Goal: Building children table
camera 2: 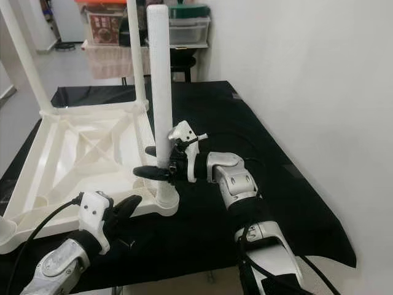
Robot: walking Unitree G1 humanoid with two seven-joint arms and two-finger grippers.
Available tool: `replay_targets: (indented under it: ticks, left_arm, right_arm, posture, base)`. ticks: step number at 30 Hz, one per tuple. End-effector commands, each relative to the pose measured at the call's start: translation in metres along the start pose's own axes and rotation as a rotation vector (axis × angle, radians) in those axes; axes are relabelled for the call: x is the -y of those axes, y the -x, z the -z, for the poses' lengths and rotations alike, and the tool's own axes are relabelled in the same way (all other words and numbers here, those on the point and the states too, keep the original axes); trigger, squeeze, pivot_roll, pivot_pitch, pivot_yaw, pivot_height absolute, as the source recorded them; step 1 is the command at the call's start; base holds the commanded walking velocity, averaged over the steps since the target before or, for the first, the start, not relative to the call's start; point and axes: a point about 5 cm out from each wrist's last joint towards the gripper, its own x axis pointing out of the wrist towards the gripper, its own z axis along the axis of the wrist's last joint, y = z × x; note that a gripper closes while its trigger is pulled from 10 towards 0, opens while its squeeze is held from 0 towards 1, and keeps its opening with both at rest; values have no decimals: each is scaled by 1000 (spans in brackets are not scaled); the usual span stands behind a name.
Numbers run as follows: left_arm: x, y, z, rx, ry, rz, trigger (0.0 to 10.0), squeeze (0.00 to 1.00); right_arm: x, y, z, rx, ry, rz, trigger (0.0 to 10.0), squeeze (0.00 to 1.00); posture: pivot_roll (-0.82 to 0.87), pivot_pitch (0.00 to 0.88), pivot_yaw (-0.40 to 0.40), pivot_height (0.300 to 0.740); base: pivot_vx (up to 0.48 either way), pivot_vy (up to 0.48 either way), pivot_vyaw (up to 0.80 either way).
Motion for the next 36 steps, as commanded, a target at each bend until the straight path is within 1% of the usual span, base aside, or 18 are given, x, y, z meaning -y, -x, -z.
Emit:
replay_targets:
  ticks: [1, 9, 14, 15, 16, 17, 18, 19, 20, 21, 23, 25, 28, 29, 32, 33, 35, 36]
  left_arm:
    - [2, 1, 4, -15, 1, 5, 10000, 0]
    - [3, 1, 3, -14, 1, 4, 10000, 0]
    - [3, 2, 2, -11, 3, 3, 10000, 0]
    - [2, 3, 2, -11, 3, 3, 10000, 0]
    - [2, 3, 2, -11, 3, 3, 10000, 0]
    - [1, 3, 2, -11, 3, 2, 10000, 0]
    - [1, 3, 2, -11, 3, 2, 10000, 0]
    - [1, 3, 2, -11, 3, 2, 10000, 0]
    - [-1, 3, 1, -11, 1, 2, 10000, 0]
    - [-1, 2, 1, -12, 0, 2, 10000, 0]
    - [-1, 2, 1, -12, 0, 2, 10000, 0]
    - [-2, 1, 2, -13, 4, 9, 10000, 0]
    - [-3, 0, 1, -12, 4, 10, 10000, 0]
    - [-2, 0, 1, -10, -2, 2, 10000, 0]
    - [-2, 0, 1, -9, -4, -3, 10000, 0]
    - [-2, 0, 1, -8, -4, -6, 10000, 0]
    - [-2, 0, 1, -8, -4, -6, 10000, 0]
    - [-2, 0, 1, -8, -4, -7, 10000, 0]
  right_arm:
    - [-1, -3, -1, 10, 0, -47, 0, 0]
    - [4, 1, 8, 5, 4, -2, 0, 0]
    - [3, 7, 21, 18, -17, 196, 0, 0]
    - [0, 3, 28, 12, -43, 276, 0, 0]
    - [0, 3, 28, 12, -43, 276, 0, 0]
    - [-2, -3, 38, 46, -120, 542, 0, 0]
    - [-2, -3, 38, 46, -120, 542, 0, 0]
    - [-3, -5, 46, 60, -186, 737, 0, 0]
    - [-19, -11, 55, 16, -166, 823, 0, 0]
    - [-31, -15, 58, -8, -137, 853, 0, 0]
    - [-31, -15, 58, -8, -137, 853, 0, 0]
    - [-28, -17, 60, -9, -213, 823, 0, 0]
    - [-28, -19, 61, -18, -228, 818, 0, 0]
    - [-29, -21, 62, -49, -215, 808, 10000, 0]
    - [-29, -23, 60, -44, -215, 797, 10000, 0]
    - [-30, -26, 56, -30, -204, 764, 10000, 1000]
    - [-30, -26, 56, -30, -204, 764, 10000, 1000]
    - [-31, -29, 50, -5, -207, 708, 10000, 1000]
  posture:
    - [42, 0, -55, 740]
    - [38, 0, -51, 740]
    - [23, 0, -47, 740]
    - [19, 0, -49, 740]
    - [19, 0, -49, 740]
    - [17, 0, -48, 740]
    - [17, 0, -48, 740]
    - [16, 0, -45, 740]
    - [15, 0, -40, 740]
    - [15, 0, -40, 740]
    - [15, 0, -40, 740]
    - [1, 0, -30, 740]
    - [15, 0, -41, 740]
    - [14, 0, -39, 740]
    - [17, 0, -42, 740]
    - [19, 0, -44, 740]
    - [19, 0, -44, 740]
    - [19, 0, -43, 740]
  base:
    - [0, 0, 0]
    - [0, 0, 0]
    - [0, 0, 0]
    - [0, 0, 0]
    - [0, 0, 0]
    - [0, 0, 0]
    - [0, 0, 0]
    - [0, 0, 0]
    - [0, 0, 0]
    - [0, 0, 0]
    - [0, 0, 0]
    - [0, 0, 0]
    - [0, 0, 0]
    - [0, 0, 0]
    - [0, 0, 0]
    - [0, 0, 0]
    - [0, 0, 0]
    - [0, 0, 0]
